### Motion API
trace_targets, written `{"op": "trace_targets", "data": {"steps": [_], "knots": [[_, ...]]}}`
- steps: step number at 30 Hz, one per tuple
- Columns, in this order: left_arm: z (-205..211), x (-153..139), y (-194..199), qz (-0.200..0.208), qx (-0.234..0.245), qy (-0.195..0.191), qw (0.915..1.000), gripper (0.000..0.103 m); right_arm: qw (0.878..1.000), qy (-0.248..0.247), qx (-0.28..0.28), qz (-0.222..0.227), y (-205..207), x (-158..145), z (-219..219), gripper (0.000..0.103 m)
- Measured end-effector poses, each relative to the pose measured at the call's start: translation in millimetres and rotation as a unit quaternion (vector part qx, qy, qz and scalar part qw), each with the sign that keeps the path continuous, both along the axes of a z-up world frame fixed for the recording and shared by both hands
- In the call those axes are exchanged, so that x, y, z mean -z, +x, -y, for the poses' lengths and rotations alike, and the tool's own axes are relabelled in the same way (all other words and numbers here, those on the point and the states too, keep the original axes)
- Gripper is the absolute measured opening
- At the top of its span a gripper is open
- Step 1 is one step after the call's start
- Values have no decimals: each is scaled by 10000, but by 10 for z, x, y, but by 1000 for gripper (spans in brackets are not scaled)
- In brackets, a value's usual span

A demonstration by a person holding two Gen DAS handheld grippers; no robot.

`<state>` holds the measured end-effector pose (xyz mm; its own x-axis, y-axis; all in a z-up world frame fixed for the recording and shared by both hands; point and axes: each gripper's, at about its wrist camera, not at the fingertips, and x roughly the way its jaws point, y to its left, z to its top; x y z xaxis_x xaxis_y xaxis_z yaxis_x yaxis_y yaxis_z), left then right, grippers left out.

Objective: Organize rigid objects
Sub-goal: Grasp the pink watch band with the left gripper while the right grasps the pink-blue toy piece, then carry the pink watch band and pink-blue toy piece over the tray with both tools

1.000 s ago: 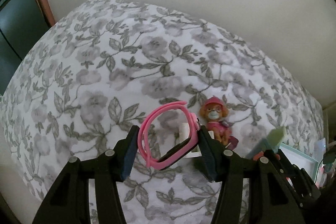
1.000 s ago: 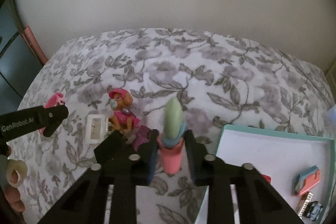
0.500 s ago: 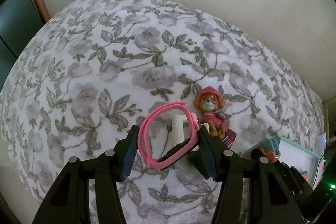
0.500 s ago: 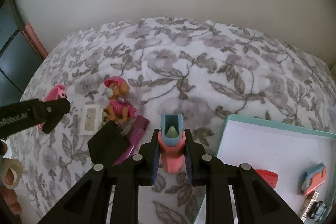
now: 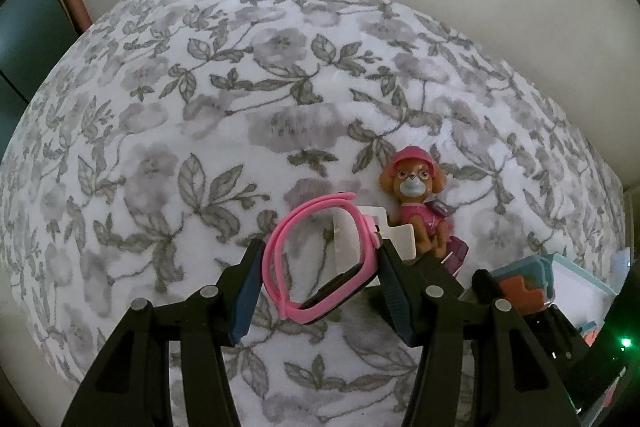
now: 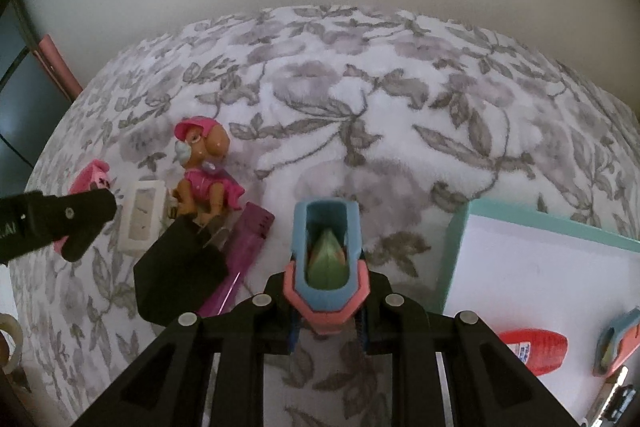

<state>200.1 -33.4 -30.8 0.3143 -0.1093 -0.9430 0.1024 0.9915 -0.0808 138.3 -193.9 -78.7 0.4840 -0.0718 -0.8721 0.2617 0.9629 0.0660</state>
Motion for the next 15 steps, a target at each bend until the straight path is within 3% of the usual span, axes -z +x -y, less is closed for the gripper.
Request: {"op": "trace_targets", "data": {"steps": [6, 15], "knots": [[-7, -13, -6, 28, -17, -31, 10000, 57, 10000, -80, 14, 39, -3, -54, -22, 22], [16, -309, -59, 337, -12, -204, 9992, 57, 9990, -128, -48, 430, -89, -413, -20, 22]]}}
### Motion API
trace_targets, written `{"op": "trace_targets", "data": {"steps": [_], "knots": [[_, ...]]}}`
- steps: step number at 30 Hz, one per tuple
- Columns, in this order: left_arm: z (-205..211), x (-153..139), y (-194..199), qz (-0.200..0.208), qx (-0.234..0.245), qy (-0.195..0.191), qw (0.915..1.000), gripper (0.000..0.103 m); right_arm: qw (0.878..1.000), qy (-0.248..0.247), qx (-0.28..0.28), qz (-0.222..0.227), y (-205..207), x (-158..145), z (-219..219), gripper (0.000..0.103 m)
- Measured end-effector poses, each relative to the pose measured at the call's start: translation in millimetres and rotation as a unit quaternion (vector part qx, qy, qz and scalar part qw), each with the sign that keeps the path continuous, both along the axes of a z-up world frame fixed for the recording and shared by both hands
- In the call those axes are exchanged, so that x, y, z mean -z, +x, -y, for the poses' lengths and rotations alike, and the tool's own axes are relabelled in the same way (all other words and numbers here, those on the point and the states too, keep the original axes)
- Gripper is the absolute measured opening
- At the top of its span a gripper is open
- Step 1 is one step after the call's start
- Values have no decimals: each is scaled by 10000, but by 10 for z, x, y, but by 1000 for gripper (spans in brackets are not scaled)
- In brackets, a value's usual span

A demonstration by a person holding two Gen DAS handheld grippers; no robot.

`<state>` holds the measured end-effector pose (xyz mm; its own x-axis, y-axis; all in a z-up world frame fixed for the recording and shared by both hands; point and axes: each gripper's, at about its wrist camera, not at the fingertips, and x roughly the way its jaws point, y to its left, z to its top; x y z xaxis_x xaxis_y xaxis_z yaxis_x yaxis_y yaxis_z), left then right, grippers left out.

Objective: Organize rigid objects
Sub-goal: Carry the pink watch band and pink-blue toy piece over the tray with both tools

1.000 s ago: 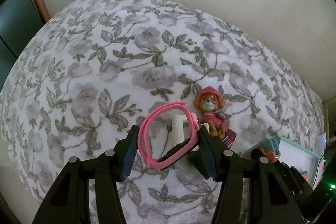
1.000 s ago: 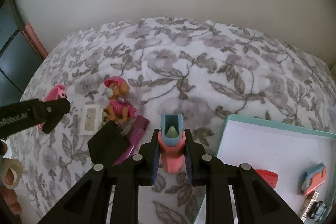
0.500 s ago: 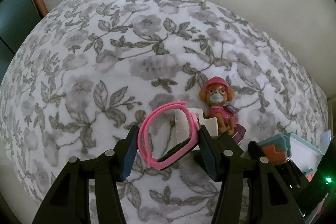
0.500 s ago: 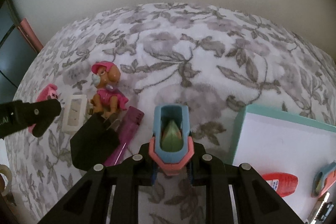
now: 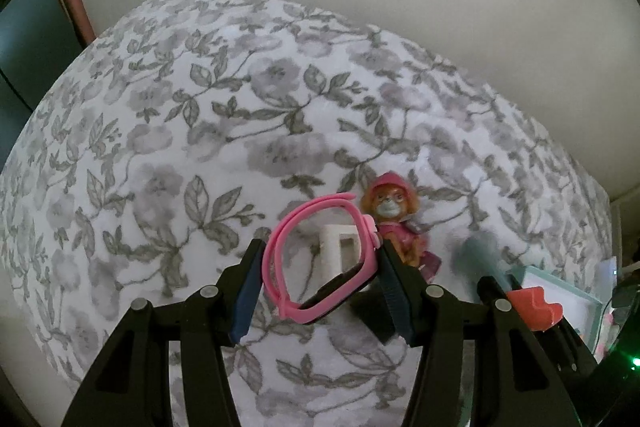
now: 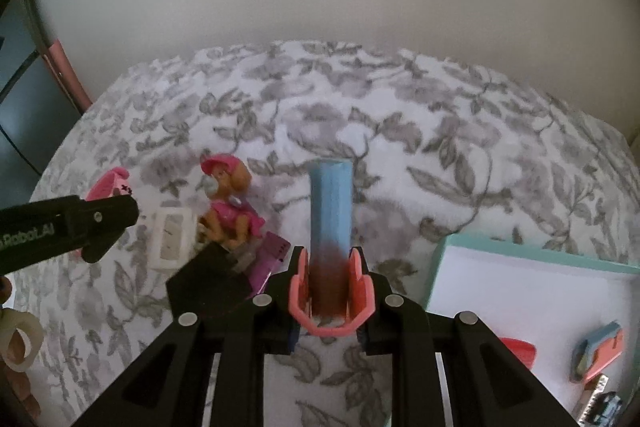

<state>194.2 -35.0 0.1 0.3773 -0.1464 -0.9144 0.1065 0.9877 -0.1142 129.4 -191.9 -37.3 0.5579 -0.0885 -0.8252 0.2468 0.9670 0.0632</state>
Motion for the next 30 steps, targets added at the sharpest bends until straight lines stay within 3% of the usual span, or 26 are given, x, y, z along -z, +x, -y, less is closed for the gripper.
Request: {"op": "trace_targets", "data": {"steps": [18, 30], "knots": [[177, -473, -309, 395, 203, -255, 9987, 57, 9969, 343, 358, 618, -429, -636, 262, 22], [398, -762, -605, 672, 570, -226, 9959, 57, 9946, -51, 666, 797, -889, -1125, 531, 22]]}}
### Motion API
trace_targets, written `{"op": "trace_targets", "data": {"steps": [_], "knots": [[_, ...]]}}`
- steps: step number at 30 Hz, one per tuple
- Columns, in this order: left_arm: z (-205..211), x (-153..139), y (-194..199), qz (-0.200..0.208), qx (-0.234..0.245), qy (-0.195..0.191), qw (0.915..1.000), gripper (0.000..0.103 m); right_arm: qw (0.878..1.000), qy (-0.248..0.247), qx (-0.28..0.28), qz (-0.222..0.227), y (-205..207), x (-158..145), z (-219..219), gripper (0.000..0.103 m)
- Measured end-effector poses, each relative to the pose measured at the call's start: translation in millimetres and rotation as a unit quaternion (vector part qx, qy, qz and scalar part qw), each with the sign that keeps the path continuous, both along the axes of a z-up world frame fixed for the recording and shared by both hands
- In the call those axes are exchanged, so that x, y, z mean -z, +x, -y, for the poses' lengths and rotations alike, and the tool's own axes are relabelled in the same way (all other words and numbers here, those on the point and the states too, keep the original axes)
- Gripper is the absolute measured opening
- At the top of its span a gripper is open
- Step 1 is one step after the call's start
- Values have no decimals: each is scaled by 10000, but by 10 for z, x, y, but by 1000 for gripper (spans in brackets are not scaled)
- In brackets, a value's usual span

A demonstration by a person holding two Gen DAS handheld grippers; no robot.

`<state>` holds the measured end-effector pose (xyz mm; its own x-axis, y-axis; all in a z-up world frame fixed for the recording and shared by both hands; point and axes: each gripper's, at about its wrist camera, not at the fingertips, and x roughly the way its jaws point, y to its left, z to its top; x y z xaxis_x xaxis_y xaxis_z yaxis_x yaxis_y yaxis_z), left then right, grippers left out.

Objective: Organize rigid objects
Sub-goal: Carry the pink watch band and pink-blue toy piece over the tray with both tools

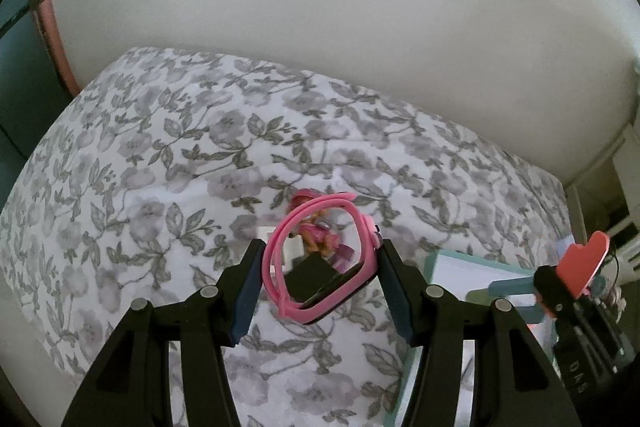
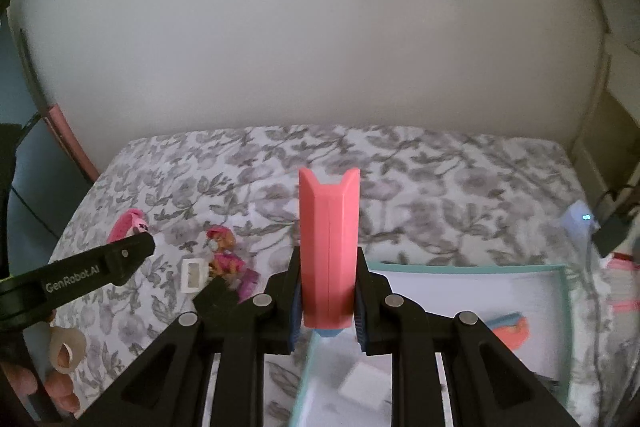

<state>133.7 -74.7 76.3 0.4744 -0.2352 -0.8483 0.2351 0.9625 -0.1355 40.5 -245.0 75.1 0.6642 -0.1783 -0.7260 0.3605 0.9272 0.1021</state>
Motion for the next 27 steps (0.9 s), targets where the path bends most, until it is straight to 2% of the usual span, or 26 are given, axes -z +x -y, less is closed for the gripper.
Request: {"op": "trace_targets", "data": {"steps": [8, 14, 20, 24, 27], "knots": [[397, 19, -405, -5, 593, 124, 9982, 57, 9982, 32, 592, -35, -527, -115, 384, 22], [828, 143, -771, -79, 1268, 330, 9914, 57, 9955, 164, 930, -123, -787, -43, 608, 22], [1128, 313, -998, -204, 1672, 573, 9840, 58, 9924, 230, 1108, -481, -864, 147, 741, 22], [1245, 553, -1071, -567, 1842, 604, 9794, 58, 9891, 412, 1115, -874, -855, 417, 800, 22], [1328, 686, -1132, -632, 1911, 817, 9761, 58, 9837, 594, 1129, -1270, -824, 654, 832, 22]]}}
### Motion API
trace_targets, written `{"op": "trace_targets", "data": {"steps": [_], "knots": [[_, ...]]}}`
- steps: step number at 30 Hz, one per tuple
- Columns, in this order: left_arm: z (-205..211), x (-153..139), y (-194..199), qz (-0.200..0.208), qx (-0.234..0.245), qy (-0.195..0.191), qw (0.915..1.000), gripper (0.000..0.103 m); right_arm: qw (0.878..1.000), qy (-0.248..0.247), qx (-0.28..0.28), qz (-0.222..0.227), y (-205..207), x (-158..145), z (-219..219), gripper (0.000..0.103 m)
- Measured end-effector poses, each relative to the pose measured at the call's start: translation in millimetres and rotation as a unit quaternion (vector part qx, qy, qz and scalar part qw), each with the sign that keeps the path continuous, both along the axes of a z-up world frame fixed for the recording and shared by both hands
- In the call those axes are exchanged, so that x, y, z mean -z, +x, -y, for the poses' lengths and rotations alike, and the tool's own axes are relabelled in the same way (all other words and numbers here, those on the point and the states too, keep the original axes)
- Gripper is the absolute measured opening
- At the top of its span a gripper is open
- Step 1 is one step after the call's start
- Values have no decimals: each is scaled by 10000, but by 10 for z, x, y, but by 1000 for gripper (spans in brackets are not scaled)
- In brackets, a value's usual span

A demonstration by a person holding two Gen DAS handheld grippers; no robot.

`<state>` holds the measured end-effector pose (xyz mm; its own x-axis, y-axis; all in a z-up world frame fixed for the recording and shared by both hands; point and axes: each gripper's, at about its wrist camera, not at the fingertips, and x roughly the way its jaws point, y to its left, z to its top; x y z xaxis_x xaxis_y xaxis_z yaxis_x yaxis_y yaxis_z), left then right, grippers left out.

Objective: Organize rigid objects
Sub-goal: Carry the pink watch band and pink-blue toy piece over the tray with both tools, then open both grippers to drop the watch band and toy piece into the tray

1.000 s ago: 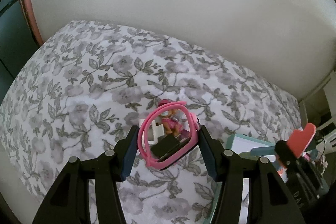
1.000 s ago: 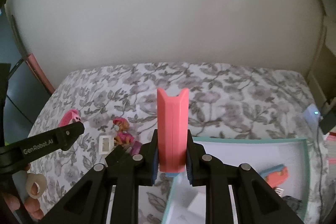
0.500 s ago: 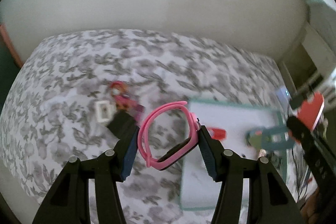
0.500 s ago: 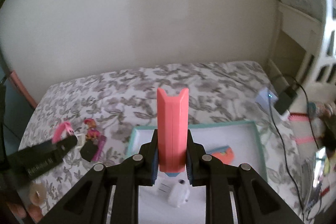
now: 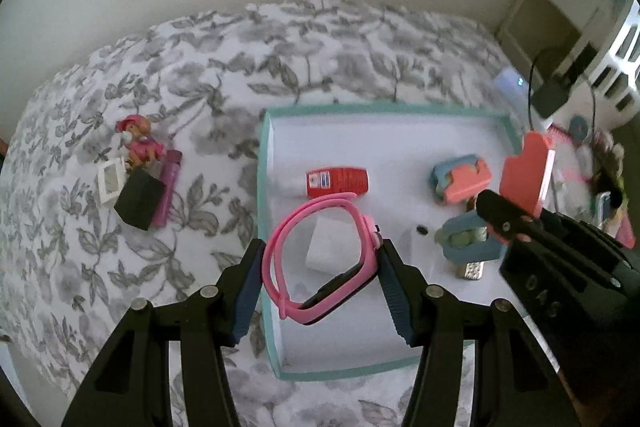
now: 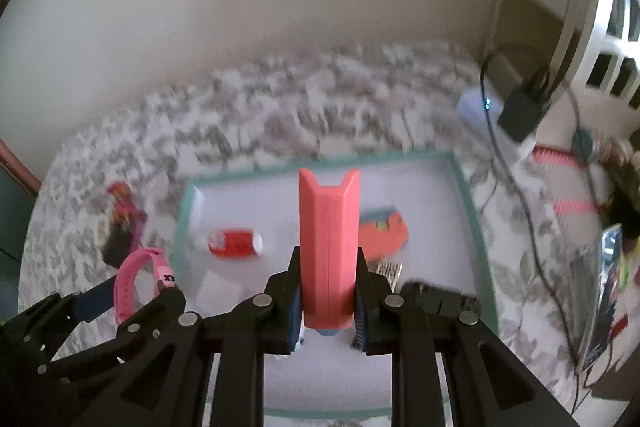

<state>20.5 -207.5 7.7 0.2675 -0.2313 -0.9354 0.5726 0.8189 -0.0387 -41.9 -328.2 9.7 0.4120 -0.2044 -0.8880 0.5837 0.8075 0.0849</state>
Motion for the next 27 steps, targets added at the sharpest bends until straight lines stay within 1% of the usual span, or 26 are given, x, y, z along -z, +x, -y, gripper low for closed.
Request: {"op": "trace_targets", "data": {"steps": [3, 6, 8, 13, 17, 20, 27], "knots": [[26, 79, -20, -54, 33, 78, 9999, 58, 9997, 192, 17, -180, -12, 140, 20, 22], [31, 176, -1, -252, 18, 86, 9996, 58, 9991, 328, 5, -259, -35, 217, 36, 22], [26, 254, 12, -379, -13, 134, 9992, 58, 9988, 333, -57, -342, -24, 243, 18, 22], [6, 381, 17, -552, -65, 228, 9982, 58, 9981, 219, -264, -518, 32, 255, -59, 22], [-10, 461, 21, -725, -102, 248, 9970, 58, 9966, 288, -313, -701, 34, 297, -75, 22], [-4, 503, 16, -754, -108, 310, 9966, 58, 9951, 355, -372, -844, 41, 345, -86, 23], [17, 587, -2, -869, -95, 391, 9954, 58, 9915, 262, -543, -1150, 48, 356, -156, 23]]}}
